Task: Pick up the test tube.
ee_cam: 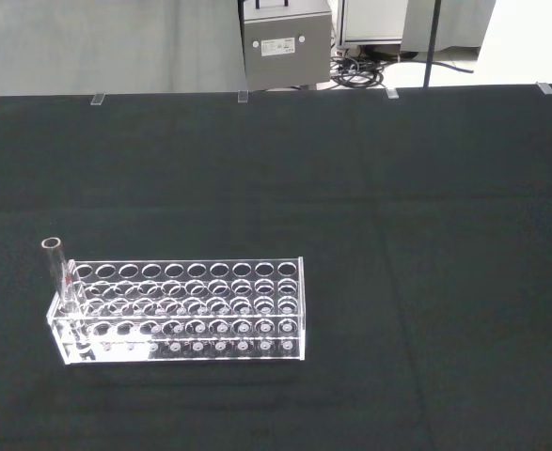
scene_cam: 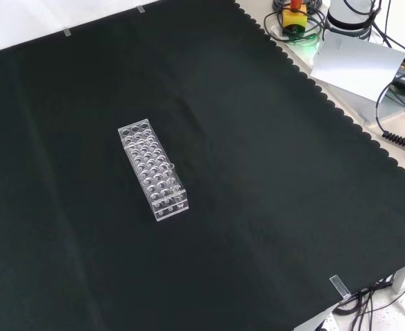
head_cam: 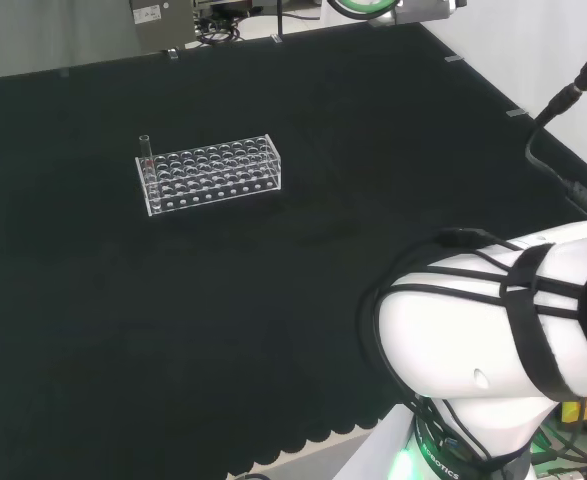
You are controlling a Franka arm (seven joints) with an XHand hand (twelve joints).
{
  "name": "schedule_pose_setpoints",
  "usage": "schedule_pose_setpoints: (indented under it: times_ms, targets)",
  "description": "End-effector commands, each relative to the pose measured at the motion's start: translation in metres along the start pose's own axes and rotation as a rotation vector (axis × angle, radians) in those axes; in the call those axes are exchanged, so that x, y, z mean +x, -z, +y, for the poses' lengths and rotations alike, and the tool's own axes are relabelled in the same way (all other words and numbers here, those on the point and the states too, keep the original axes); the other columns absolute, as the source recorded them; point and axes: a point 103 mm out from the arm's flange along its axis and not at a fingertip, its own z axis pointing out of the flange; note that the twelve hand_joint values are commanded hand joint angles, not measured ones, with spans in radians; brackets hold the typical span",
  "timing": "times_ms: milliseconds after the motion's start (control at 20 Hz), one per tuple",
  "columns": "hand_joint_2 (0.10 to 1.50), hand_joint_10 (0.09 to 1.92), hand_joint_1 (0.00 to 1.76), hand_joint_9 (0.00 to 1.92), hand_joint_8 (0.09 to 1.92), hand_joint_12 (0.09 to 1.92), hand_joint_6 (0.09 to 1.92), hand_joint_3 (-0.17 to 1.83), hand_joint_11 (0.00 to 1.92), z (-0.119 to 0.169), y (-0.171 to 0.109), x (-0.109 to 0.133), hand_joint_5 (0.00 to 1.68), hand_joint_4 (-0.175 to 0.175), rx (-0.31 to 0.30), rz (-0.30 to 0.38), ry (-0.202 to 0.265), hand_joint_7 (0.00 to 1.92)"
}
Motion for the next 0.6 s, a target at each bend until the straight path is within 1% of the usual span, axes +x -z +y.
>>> schedule_pose_setpoints:
  times_ms: [50,150,300,450,500,600]
  targets:
    - [0.75,0.39,0.44,0.00,0.28,1.23,0.09,0.52,0.00,0.001,0.000,0.000,0.01,-0.015,-0.003,-0.012,0.002,0.00]
    - [0.82,0.37,0.44,0.00,0.25,1.24,0.09,0.41,0.00,0.007,0.000,0.001,0.03,-0.015,0.009,-0.015,0.009,0.00]
    - [0.84,0.36,0.43,0.00,0.24,1.24,0.09,0.36,0.00,0.016,-0.001,0.004,0.03,-0.015,0.011,-0.021,0.027,0.00]
    - [0.85,0.40,0.44,0.00,0.28,1.26,0.09,0.34,0.00,0.025,-0.001,0.012,0.04,-0.016,-0.010,-0.010,0.070,0.00]
    - [0.85,0.44,0.46,0.00,0.33,1.29,0.09,0.32,0.00,0.030,-0.001,0.015,0.05,-0.019,-0.013,-0.009,0.084,0.00]
    - [0.82,0.61,0.61,0.00,0.51,1.40,0.09,0.30,0.00,0.041,-0.003,0.022,0.10,-0.031,-0.020,-0.005,0.109,0.02]
